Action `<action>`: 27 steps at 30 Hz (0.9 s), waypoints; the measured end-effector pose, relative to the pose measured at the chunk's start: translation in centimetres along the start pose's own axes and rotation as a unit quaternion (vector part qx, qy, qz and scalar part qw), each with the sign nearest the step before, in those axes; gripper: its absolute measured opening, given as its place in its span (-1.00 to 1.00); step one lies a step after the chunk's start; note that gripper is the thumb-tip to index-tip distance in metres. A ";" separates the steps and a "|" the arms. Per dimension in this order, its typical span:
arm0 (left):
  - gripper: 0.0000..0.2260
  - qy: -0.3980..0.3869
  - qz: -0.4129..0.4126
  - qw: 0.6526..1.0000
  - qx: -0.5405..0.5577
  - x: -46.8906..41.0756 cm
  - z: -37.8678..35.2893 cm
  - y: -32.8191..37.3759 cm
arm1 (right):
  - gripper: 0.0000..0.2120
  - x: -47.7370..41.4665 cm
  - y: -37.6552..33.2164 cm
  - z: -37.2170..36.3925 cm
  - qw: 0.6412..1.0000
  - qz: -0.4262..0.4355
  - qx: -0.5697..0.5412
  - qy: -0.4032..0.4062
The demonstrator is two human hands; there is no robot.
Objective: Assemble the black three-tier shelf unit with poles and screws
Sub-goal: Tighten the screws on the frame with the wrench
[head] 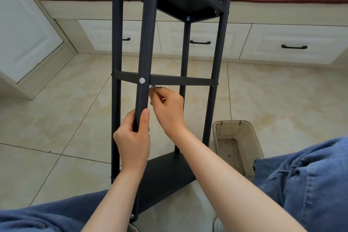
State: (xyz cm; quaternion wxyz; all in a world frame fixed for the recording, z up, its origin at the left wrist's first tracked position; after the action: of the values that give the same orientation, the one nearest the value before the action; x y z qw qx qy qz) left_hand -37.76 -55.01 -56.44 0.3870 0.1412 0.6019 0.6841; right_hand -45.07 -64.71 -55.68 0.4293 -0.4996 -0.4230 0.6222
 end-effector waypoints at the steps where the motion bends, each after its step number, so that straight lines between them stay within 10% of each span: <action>1: -0.66 0.000 0.000 1.000 -0.001 0.0 0.0 0.0 | -0.83 0.1 0.1 0.3 1.000 -0.006 0.000 -0.005; 27: -0.62 -0.001 0.006 1.000 0.003 0.3 -0.2 0.0 | -0.81 0.3 -2.5 3.0 0.987 0.052 0.150 -0.038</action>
State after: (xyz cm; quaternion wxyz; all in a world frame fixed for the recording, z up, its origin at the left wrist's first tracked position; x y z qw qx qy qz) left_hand -38.08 -55.00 -56.61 0.3829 0.1465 0.6024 0.6848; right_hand -47.76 -64.06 -52.99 0.4504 -0.4271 -0.3145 0.7182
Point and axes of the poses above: each hand's wrist, its own x-axis away from the middle knuckle, its own z-axis out of the back of the hand, y = z × x, the point moved 3 cm from there along -x, towards the middle knuckle, and after that the axes turned 1 degree about y, right-handed, at the moved point
